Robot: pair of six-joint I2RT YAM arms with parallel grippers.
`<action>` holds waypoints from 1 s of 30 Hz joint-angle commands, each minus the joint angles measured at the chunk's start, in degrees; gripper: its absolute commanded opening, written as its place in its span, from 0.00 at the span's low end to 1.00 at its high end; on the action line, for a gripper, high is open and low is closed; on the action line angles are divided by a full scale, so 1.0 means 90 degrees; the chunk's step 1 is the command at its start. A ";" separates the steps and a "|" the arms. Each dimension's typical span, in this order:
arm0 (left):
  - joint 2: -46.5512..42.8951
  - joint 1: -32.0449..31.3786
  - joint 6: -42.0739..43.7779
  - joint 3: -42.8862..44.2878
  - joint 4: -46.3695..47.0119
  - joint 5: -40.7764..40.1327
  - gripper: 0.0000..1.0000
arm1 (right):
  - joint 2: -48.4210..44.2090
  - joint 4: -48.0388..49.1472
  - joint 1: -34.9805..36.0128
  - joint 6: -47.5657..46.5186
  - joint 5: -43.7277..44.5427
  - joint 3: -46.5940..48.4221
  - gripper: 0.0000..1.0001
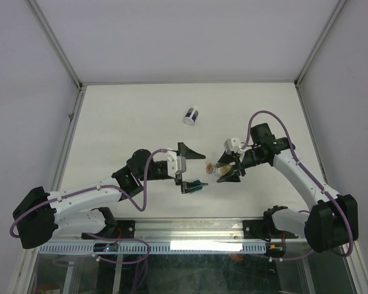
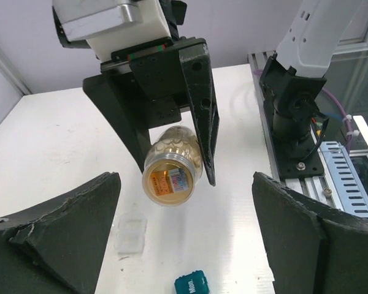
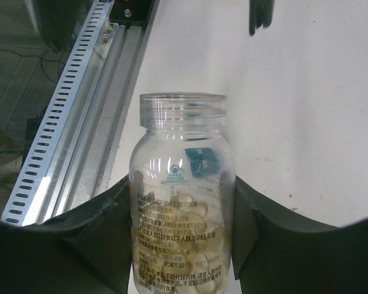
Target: Sort the pills into containers
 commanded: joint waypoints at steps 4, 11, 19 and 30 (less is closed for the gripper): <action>0.0411 -0.0351 0.0614 0.0419 -0.0043 -0.0541 0.83 | 0.0030 -0.0090 -0.0039 -0.0276 -0.0224 0.0352 0.00; 0.0843 -0.0517 0.0704 0.0672 -0.0079 -0.0902 0.69 | 0.0058 -0.0073 -0.0032 -0.0255 -0.0199 0.0334 0.00; 0.0995 -0.0537 0.0587 0.0766 -0.0079 -0.0907 0.48 | 0.0066 -0.0056 -0.0032 -0.0253 -0.0196 0.0322 0.00; 0.0961 -0.0536 -0.1363 0.1077 -0.0427 -0.1438 0.00 | 0.0043 0.0037 -0.0042 -0.0047 -0.0123 0.0342 0.00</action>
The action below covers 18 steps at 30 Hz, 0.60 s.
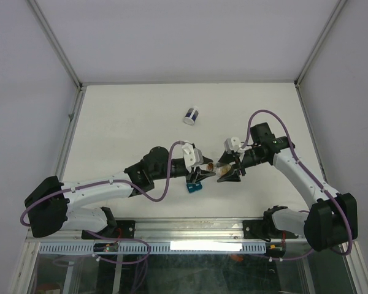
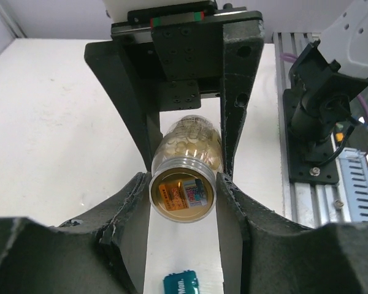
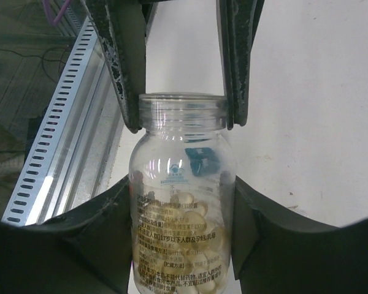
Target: Sort the pills into containers
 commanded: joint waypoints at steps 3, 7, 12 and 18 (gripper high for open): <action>-0.0066 -0.0073 -0.3031 0.0484 -0.0008 -0.1059 0.00 | -0.0026 0.0255 -0.0051 0.0202 -0.0059 0.0296 0.00; -0.0085 -0.0068 -0.4688 0.0478 -0.0276 -0.1723 0.00 | -0.0021 0.0246 -0.0073 0.0304 -0.0063 0.0339 0.00; -0.0166 -0.0067 -0.5236 0.0248 0.0017 -0.1574 0.40 | -0.0042 0.0191 -0.0066 0.0348 -0.0215 0.0376 0.00; -0.0605 -0.0066 -0.4929 -0.0062 0.0487 -0.1862 0.94 | -0.0069 0.0157 -0.0132 0.0357 -0.0192 0.0417 0.00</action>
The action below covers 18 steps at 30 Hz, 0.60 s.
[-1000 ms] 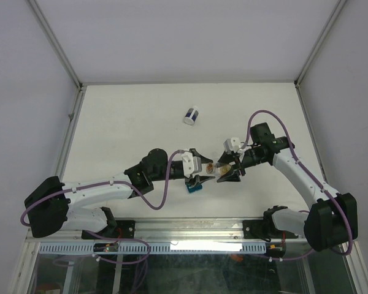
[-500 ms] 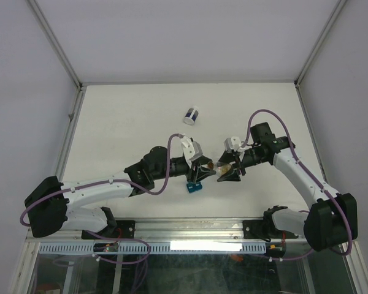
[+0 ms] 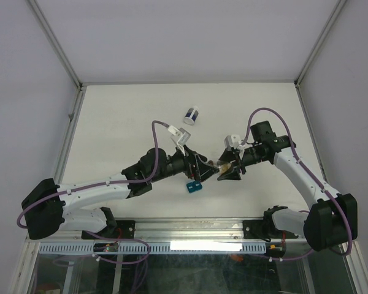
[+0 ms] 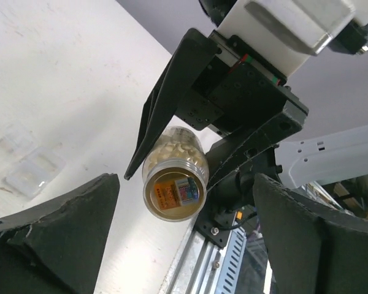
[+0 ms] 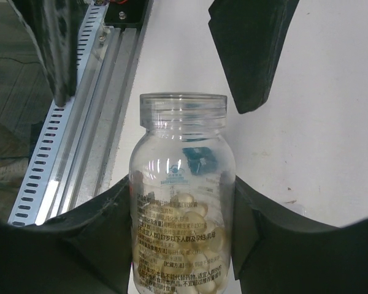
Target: Sort the pills into containers
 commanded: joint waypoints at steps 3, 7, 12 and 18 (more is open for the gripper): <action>-0.0696 -0.0021 0.0358 -0.0099 0.0481 -0.0344 0.99 | -0.0085 0.0046 -0.0106 -0.0058 -0.0264 0.0348 0.00; -0.1247 -0.0017 0.1654 -0.0364 0.0365 0.0248 0.99 | -0.0139 -0.0051 -0.0107 -0.0156 -0.0263 0.0369 0.00; -0.1867 -0.0017 0.2845 -0.0997 0.0922 0.1086 0.99 | -0.0362 -0.0030 -0.0264 -0.0161 -0.0435 0.0320 0.00; -0.1858 -0.0012 0.3037 -0.1143 0.1192 0.1674 0.99 | -0.0316 -0.0032 -0.0269 -0.0179 -0.0449 0.0319 0.00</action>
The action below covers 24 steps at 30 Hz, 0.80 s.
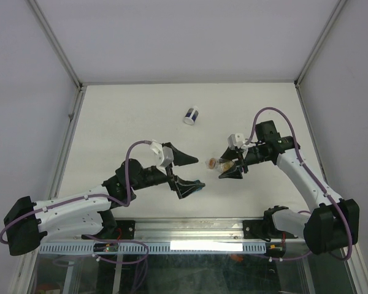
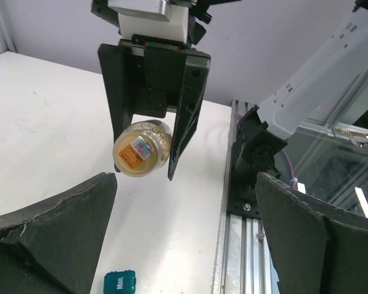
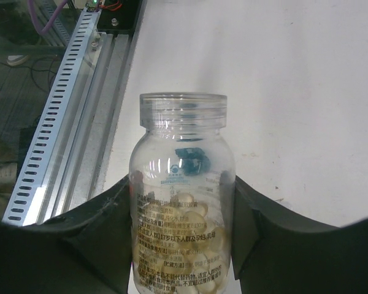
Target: Sort the pills into containers
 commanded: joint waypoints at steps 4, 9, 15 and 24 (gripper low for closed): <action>-0.0055 -0.0020 0.0971 -0.0039 0.0459 0.0715 0.99 | -0.0127 0.0021 -0.0030 -0.0136 -0.0311 0.0261 0.00; -0.0130 -0.0020 0.1581 -0.0068 0.0342 0.0654 0.99 | -0.0134 0.0027 -0.0034 -0.0168 -0.0293 0.0225 0.00; -0.0183 -0.0020 0.1739 -0.0151 0.0477 0.0497 0.99 | -0.0143 0.0025 -0.0023 -0.0211 -0.0299 0.0214 0.00; -0.0223 -0.0017 0.2334 -0.0050 0.0230 0.0875 0.99 | -0.0153 0.0022 -0.0024 -0.0222 -0.0299 0.0202 0.00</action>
